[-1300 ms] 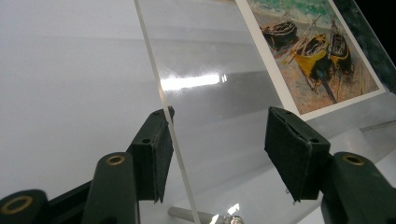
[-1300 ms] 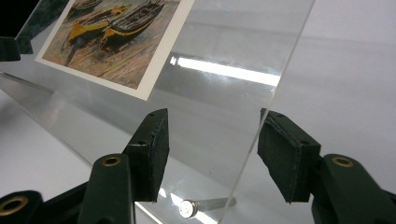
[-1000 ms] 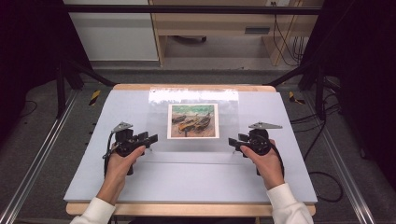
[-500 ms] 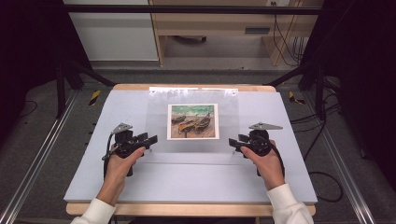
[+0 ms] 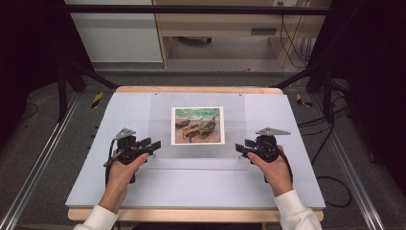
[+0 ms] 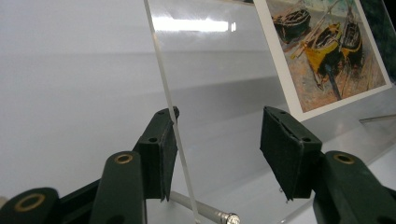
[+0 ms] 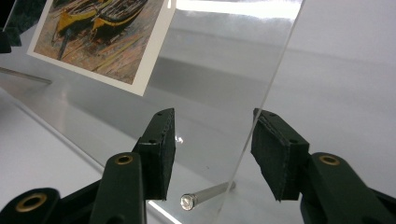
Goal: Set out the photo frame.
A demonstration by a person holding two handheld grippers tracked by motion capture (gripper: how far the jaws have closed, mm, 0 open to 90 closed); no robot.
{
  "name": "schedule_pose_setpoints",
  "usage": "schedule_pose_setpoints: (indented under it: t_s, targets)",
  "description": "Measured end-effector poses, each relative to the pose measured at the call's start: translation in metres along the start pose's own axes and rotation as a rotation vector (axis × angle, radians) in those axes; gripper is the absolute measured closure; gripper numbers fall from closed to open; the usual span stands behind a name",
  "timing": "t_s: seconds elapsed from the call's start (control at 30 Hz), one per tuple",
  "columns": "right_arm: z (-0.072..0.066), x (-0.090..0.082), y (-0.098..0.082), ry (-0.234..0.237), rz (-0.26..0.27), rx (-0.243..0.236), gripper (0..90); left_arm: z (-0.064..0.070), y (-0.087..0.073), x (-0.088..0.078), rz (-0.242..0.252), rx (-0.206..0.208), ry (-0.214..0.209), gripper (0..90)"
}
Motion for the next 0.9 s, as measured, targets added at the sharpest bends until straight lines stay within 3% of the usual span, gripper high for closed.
schedule_pose_setpoints:
  t_s: [0.4,0.9]
  targets:
    - [-0.0028,-0.0061,-0.0041,-0.006,0.007,0.02,56.1,0.0029,-0.0037,-0.0058,0.007,0.01,0.011,48.4]
    - [-0.0046,-0.0102,-0.0075,-0.023,0.016,-0.003,58.9,0.0053,-0.0075,-0.0101,0.008,0.027,0.025,49.7]
Point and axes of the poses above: each handheld gripper's, and its own axes: x roughly forward along the jaws, y roughly out of its top, z roughly to its right, the point moved 10 cm from there along x, roughly forward along the jaws, and after that the axes turned 2 degrees about -x, right-handed, at the moved point
